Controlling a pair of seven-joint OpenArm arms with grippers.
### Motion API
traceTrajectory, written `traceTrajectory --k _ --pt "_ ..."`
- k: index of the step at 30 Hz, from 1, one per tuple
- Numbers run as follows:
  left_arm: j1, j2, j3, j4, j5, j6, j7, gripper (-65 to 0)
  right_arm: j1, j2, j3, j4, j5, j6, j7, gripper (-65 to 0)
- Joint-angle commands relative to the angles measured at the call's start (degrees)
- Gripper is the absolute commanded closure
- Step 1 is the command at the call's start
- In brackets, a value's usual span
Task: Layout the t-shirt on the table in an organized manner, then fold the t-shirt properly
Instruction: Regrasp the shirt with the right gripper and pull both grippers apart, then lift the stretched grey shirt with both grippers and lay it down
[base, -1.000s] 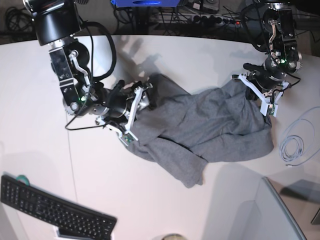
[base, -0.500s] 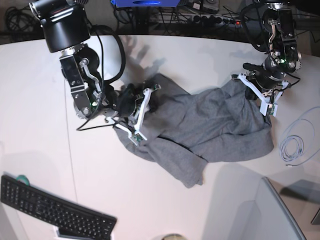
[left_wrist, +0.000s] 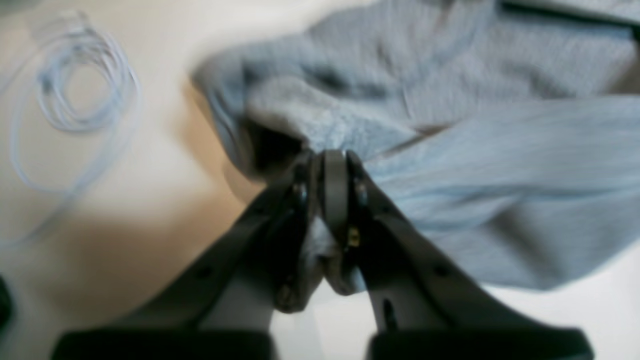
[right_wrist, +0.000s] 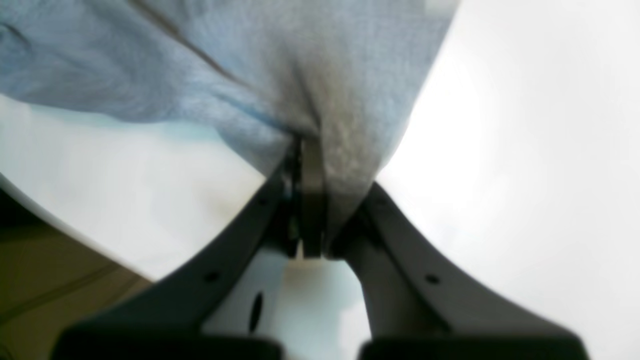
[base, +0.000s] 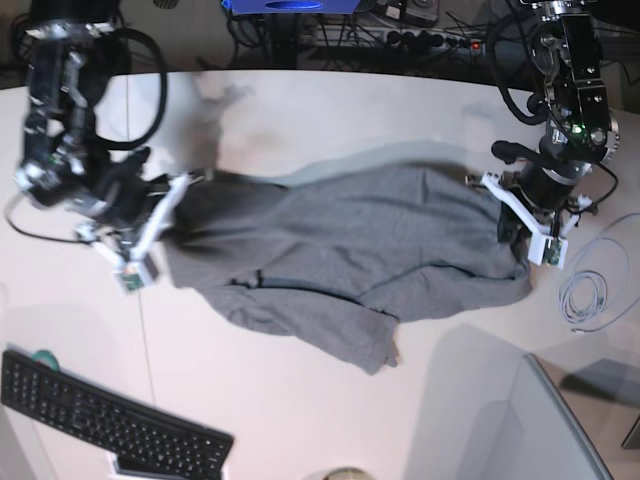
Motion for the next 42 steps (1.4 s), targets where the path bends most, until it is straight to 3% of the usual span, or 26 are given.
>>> traceTrajectory --k 1,6,10,14,17,19,22,25,28,30,34,38,42 --pt "-0.4 -0.6 -0.2 1.9 0.1 0.3 -1.2 0.0 -1.3 0.4 2.4 2.8 -0.2 0.0 -1.0 -0.2" --pt "0.6 -0.9 1.9 1.4 0.6 0.3 -1.2 0.0 -6.7 1.5 7.6 2.5 -0.2 0.1 -2.3 -0.2" --pt "3.1 -0.8 6.0 0.2 7.6 0.2 -1.2 0.0 -9.3 1.5 7.8 2.3 -0.4 0.1 -1.9 -0.2" --pt "2.8 -0.5 11.8 -7.1 15.1 0.0 -1.3 0.0 -8.2 1.5 7.7 -1.1 -0.5 0.1 -1.4 -0.2" --pt "0.4 -0.5 12.4 -13.1 15.3 0.0 -1.6 0.0 -5.0 1.5 7.7 -5.6 -0.6 0.1 -1.4 -0.2" --pt "-3.2 -0.7 12.7 -15.3 15.6 0.0 -1.6 0.0 -1.0 1.7 7.6 -8.9 -0.6 0.1 -1.4 -0.2" --pt "-11.2 -1.0 15.1 -16.5 15.8 0.0 -1.2 0.0 6.8 4.5 6.6 -13.7 -0.6 0.1 -1.4 -0.2" --pt "-22.7 -1.1 21.5 -20.4 15.9 0.0 -0.7 0.0 17.4 8.0 3.8 -19.1 -0.6 0.1 -1.3 -0.2" --pt "-37.0 -0.1 30.0 -29.4 15.4 0.0 3.4 0.0 27.4 10.8 1.0 -24.8 -0.6 0.1 1.7 -0.2" --pt "-46.1 3.2 34.0 -36.5 15.3 0.0 2.9 0.0 33.6 13.2 -0.6 -28.3 -0.6 0.1 5.5 -0.2" --pt "-58.6 9.2 34.0 -44.2 15.3 0.0 0.9 0.0 41.4 16.9 -2.4 -29.5 -0.6 0.1 8.8 -0.2" --pt "-66.3 11.8 33.9 -40.8 15.2 0.1 0.8 0.0 47.0 21.0 -2.2 -24.0 -0.5 0.1 8.7 -0.2" --pt "-67.3 12.4 33.5 -31.0 15.2 0.2 2.0 0.0 48.9 25.0 -2.1 -15.3 -0.5 0.1 8.4 -0.2"
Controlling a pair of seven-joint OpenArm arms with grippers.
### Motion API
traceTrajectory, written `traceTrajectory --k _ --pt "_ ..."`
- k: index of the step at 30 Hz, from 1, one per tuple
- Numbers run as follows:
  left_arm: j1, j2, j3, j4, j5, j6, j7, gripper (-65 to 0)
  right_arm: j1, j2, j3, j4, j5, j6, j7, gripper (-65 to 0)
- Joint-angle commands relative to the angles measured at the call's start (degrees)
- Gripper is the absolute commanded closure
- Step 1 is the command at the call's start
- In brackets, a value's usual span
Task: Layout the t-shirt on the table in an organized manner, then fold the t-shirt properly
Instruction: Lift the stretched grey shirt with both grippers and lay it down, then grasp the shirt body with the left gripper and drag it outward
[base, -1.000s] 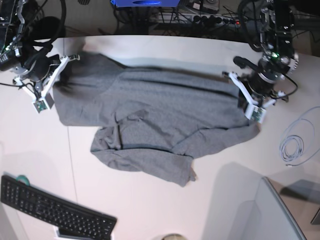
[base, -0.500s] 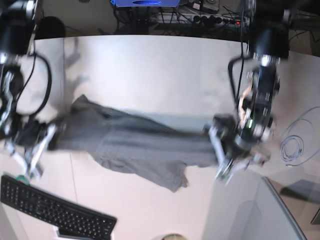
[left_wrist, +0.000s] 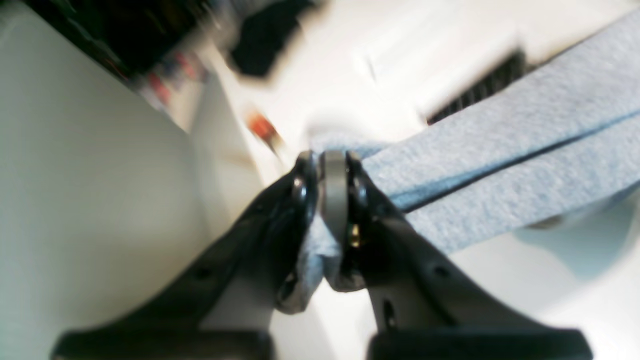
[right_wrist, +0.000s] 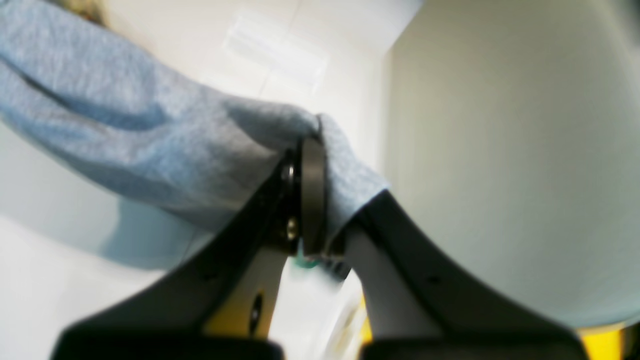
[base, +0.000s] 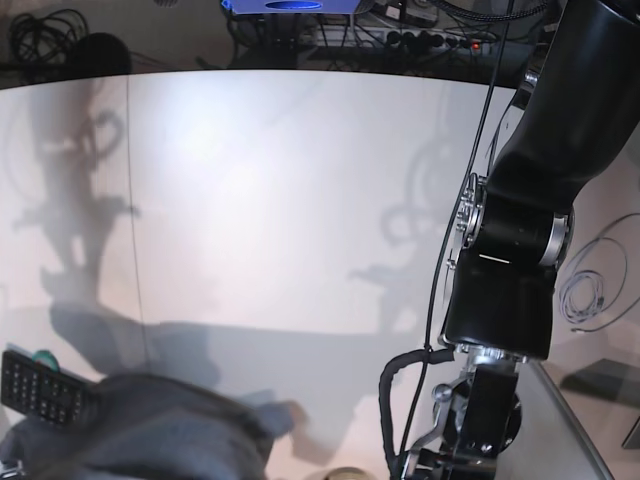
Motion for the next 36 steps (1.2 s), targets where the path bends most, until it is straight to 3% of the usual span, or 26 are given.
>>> traceTrajectory --k 1,3,6,11,16,19,23,36 --pt "-0.2 0.2 -1.0 3.4 0.2 0.2 1.4 0.0 0.4 1.7 0.4 2.2 0.0 -0.1 0.3 -0.2" --pt "4.1 -0.1 -1.7 8.3 0.6 0.2 5.5 0.0 -3.4 1.9 2.4 4.3 0.0 -0.1 -2.3 -0.2" --pt "13.9 -1.6 -2.1 16.0 1.1 0.2 7.2 0.0 -12.8 -0.7 8.4 6.3 0.0 -0.1 -3.9 -0.2" --pt "34.3 -4.3 -2.6 21.4 7.6 0.3 6.7 0.0 -31.6 -9.3 18.5 8.0 0.0 -0.1 -3.3 -0.2" --pt "48.9 -3.9 -5.5 14.4 14.2 0.3 -2.1 0.0 -44.1 -16.8 19.5 -0.6 0.0 -0.1 5.7 -0.2" --pt "52.2 -1.4 -11.9 7.7 14.9 0.3 -7.5 0.0 -47.0 -18.7 19.5 -6.6 0.0 -0.1 10.0 -0.2" --pt "54.4 -0.5 -18.2 3.9 14.5 0.3 -11.3 0.0 -49.7 -18.9 19.5 -9.5 0.0 -0.1 11.3 -0.2" --pt "56.7 -0.2 -19.5 5.6 14.3 0.3 -11.3 0.0 -52.8 -20.4 19.5 -8.1 0.2 -0.1 11.1 -0.2"
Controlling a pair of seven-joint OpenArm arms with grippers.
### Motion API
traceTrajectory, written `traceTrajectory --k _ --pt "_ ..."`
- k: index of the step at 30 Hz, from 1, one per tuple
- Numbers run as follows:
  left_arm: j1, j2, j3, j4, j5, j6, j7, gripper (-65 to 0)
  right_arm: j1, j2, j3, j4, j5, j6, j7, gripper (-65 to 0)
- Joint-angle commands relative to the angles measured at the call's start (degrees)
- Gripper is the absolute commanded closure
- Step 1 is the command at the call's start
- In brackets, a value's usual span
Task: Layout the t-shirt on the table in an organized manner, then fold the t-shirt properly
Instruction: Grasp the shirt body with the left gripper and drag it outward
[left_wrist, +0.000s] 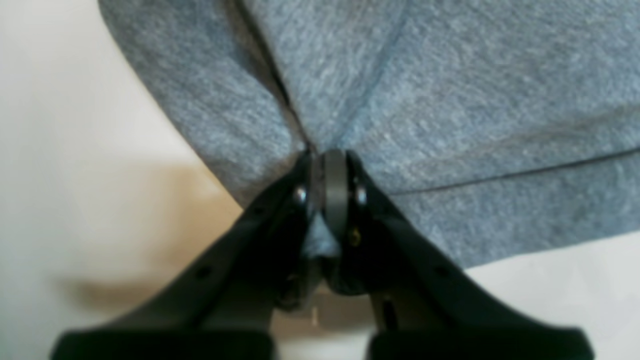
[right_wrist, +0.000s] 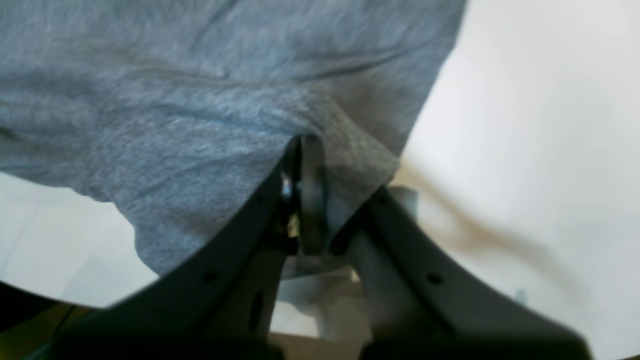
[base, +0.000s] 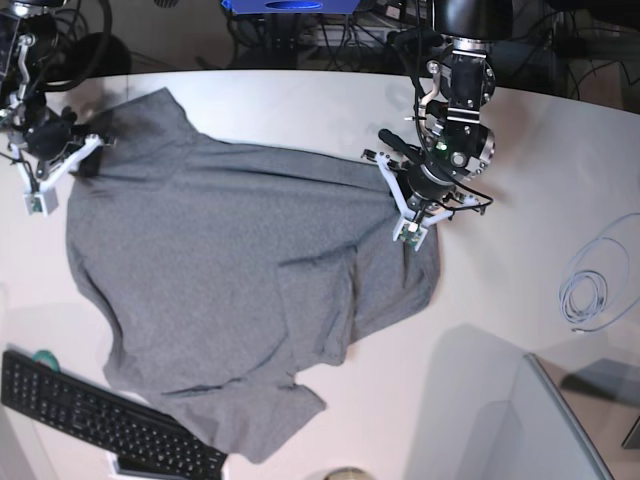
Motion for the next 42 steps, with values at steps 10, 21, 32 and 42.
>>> traceTrajectory --k 10,21,32,42 --pt "5.7 0.4 -0.3 20.5 0.6 0.4 0.3 -58.6 0.3 1.0 0.4 1.0 0.2 -0.2 0.9 -0.2" --pt "-7.1 0.7 11.4 21.2 0.8 0.3 7.4 -45.4 0.4 1.2 -3.4 1.0 0.2 -0.2 0.9 -0.2" --pt "-17.2 4.6 17.2 3.3 1.2 0.4 9.4 0.0 0.6 1.0 -6.4 1.0 0.3 -0.2 0.9 -0.2" --pt "-16.7 4.2 15.1 3.0 1.2 0.4 9.3 -42.3 0.6 1.0 -6.4 1.0 0.3 -0.2 0.9 -0.2"
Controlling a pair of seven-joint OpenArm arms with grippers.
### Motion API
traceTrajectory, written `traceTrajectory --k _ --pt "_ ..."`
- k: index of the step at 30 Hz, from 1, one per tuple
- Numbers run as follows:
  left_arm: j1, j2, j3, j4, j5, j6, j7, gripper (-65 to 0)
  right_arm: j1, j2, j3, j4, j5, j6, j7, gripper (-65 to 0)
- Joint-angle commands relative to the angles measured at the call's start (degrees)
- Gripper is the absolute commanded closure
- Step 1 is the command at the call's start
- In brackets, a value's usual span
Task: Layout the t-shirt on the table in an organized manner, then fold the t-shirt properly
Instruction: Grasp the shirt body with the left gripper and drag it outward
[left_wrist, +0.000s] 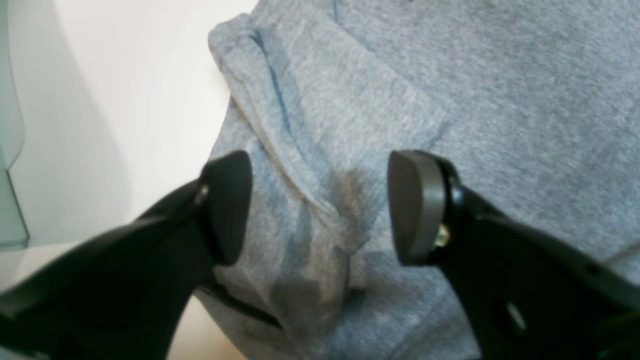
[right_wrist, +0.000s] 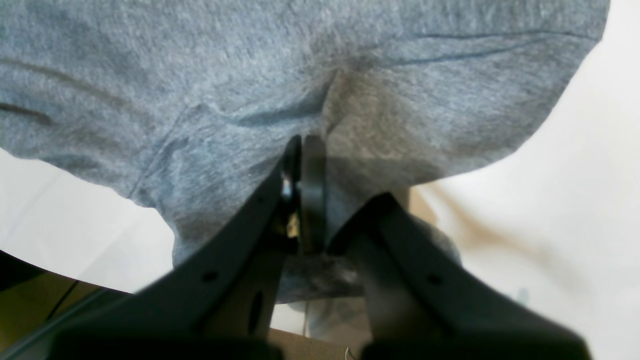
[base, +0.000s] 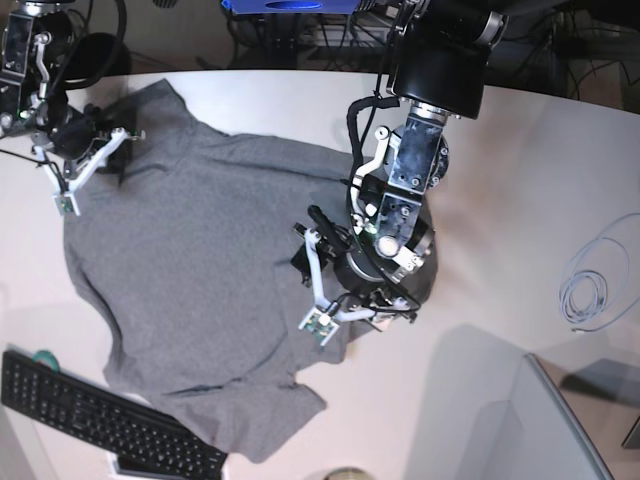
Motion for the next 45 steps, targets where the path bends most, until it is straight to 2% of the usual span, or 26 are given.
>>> traceTrajectory --k 1,4,8,13,20,26,28,30,35,40,42,43,45 --pt "-1.4 0.3 -1.7 -0.1 0.5 0.7 -0.9 -42.1 0.4 0.8 0.4 1.0 0.6 0.0 0.8 -0.2" --pt "-3.2 0.4 -5.4 -3.9 0.0 0.7 -1.3 -42.1 0.4 0.8 0.4 1.0 0.6 0.0 0.8 -0.2" --pt "-4.9 0.5 -8.1 -9.4 -0.1 0.7 -4.5 -42.1 0.4 0.8 0.4 1.0 0.6 0.0 0.8 -0.2" --pt "-6.5 0.7 -8.4 -13.9 -0.1 0.7 -8.0 -42.1 0.4 0.8 0.2 1.0 0.6 0.0 0.8 -0.2" --pt "-9.8 2.8 -9.2 -22.0 -0.2 0.7 -11.0 -42.0 0.4 0.8 0.2 1.0 0.6 0.0 0.8 -0.2" --pt "-11.3 3.1 -9.2 -24.1 -6.2 0.7 -12.3 -41.6 0.4 0.8 0.1 0.9 0.6 0.0 0.8 -0.2" --pt "-11.4 3.1 -9.2 -24.2 -7.1 1.0 -12.4 -37.5 0.4 0.8 0.1 0.8 0.6 0.0 0.8 -0.2" --pt "-11.4 3.0 -9.2 -24.2 -6.9 2.3 -12.5 -28.0 0.4 0.8 0.1 0.7 0.6 0.0 0.8 -0.2" --pt "-12.7 2.7 -9.2 -26.1 -7.2 2.5 -12.6 -1.2 0.5 0.8 0.1 0.7 0.6 0.0 0.8 -0.2" --pt "-15.1 1.4 -9.2 -31.0 -7.5 2.6 -12.8 0.0 0.6 0.8 0.1 0.7 0.6 0.0 0.8 -0.2" --pt "-15.6 0.4 -9.3 -30.4 -7.5 2.7 -14.7 0.0 0.6 0.8 0.1 0.7 0.6 0.0 0.8 -0.2" --pt "-15.8 -0.3 -9.3 -30.0 -7.5 3.1 -15.8 0.0 0.6 0.8 0.1 0.7 0.6 0.0 0.8 -0.2" --pt "-16.0 -1.6 -9.9 -29.9 -7.5 6.5 -17.1 0.0 0.6 0.8 0.1 0.7 0.6 0.0 0.8 -0.2"
